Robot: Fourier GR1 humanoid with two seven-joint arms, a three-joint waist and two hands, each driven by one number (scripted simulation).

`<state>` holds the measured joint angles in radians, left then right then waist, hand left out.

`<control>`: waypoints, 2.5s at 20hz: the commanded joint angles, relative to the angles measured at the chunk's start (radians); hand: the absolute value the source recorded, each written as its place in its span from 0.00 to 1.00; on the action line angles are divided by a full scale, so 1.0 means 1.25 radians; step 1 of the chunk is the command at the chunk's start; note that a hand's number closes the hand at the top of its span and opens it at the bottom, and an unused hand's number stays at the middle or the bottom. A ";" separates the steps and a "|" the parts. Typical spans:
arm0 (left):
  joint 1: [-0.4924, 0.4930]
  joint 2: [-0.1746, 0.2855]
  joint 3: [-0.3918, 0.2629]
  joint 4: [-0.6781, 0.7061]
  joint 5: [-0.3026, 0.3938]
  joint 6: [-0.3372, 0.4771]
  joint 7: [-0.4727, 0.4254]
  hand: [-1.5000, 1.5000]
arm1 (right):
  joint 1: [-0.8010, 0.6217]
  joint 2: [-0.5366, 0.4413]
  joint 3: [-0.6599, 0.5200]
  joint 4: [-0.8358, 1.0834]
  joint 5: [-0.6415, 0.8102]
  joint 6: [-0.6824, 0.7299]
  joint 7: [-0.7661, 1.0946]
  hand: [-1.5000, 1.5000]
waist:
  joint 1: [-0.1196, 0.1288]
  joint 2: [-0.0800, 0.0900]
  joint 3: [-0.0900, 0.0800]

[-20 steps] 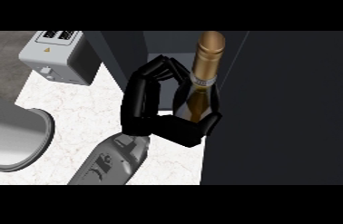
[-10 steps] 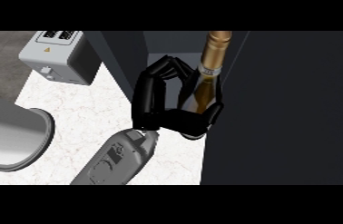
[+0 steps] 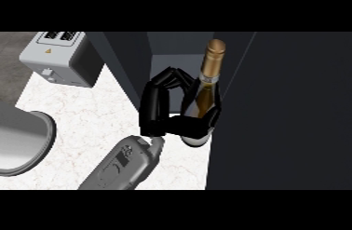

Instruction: Pick up the wine, place it into the cabinet and close the cabinet

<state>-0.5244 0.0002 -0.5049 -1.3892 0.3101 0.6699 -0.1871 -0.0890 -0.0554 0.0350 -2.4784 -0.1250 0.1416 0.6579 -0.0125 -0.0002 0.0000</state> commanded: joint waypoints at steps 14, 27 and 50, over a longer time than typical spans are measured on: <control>0.013 0.007 0.087 0.166 -0.018 -0.045 -0.157 1.00 | 0.031 -0.007 -0.042 -0.090 -0.086 0.007 0.036 0.00 | 0.004 -0.001 0.000; -0.161 0.000 0.210 0.398 0.053 -0.142 -0.193 1.00 | 0.024 0.011 -0.004 -0.102 -0.062 -0.006 0.043 0.00 | -0.005 0.002 0.000; -0.398 0.000 0.288 0.770 0.104 -0.104 -0.384 1.00 | -0.011 0.017 -0.002 -0.023 -0.049 0.012 -0.006 0.00 | -0.017 0.007 0.000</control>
<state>-0.9732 0.0026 -0.1668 -0.4759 0.4288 0.5235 -0.6131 -0.0891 -0.0300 0.0391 -2.4579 -0.1397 0.1606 0.6328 -0.0340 0.0086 -0.0005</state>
